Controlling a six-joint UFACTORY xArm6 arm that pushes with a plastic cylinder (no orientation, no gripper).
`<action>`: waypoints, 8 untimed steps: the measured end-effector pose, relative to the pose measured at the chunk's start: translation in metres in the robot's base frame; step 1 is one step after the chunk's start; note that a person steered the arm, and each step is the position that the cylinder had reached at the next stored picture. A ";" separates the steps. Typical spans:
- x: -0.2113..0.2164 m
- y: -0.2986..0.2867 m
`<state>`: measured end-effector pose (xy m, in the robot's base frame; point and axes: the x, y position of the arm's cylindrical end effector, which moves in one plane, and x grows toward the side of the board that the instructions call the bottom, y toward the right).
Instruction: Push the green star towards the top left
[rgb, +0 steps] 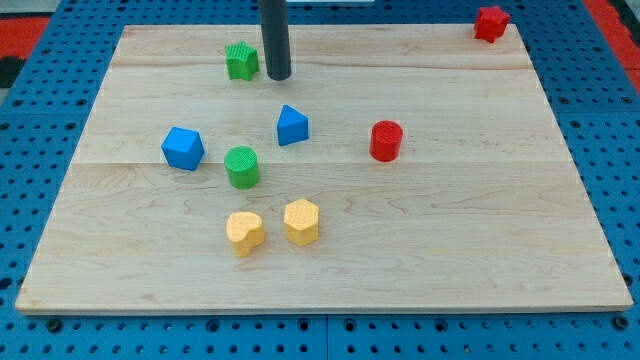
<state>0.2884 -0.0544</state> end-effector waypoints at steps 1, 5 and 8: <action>-0.013 -0.015; -0.032 -0.097; -0.032 -0.165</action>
<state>0.2569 -0.2193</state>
